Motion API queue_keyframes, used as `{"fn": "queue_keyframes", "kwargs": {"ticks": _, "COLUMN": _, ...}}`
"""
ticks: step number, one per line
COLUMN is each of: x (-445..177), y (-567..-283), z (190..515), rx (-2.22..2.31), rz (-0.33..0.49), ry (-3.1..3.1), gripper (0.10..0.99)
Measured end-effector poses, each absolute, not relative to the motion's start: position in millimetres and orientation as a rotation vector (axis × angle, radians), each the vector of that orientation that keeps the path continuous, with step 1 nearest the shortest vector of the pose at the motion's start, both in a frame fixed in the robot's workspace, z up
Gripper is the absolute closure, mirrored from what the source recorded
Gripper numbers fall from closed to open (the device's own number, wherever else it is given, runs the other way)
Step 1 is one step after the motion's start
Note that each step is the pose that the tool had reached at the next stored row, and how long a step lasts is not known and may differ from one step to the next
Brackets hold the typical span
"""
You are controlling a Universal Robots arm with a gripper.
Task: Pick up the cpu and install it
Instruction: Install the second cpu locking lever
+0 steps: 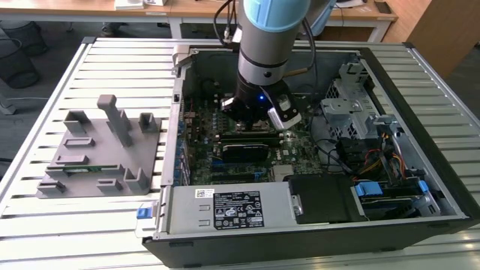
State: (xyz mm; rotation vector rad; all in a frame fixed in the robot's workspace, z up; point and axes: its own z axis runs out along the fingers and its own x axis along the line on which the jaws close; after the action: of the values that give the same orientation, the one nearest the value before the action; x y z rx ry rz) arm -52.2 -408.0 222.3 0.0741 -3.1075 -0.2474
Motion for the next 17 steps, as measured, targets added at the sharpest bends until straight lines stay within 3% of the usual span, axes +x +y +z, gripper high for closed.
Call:
{"fn": "queue_keyframes", "kwargs": {"ticks": 7, "x": -58.7, "y": -412.2, "z": 221.2, "rx": 0.074, "rz": -0.297, "ry": -3.104, "gripper": 0.980}}
{"fn": "queue_keyframes", "kwargs": {"ticks": 17, "x": -61.6, "y": -412.9, "z": 206.5, "rx": 0.071, "rz": -0.299, "ry": -3.103, "gripper": 0.980}}
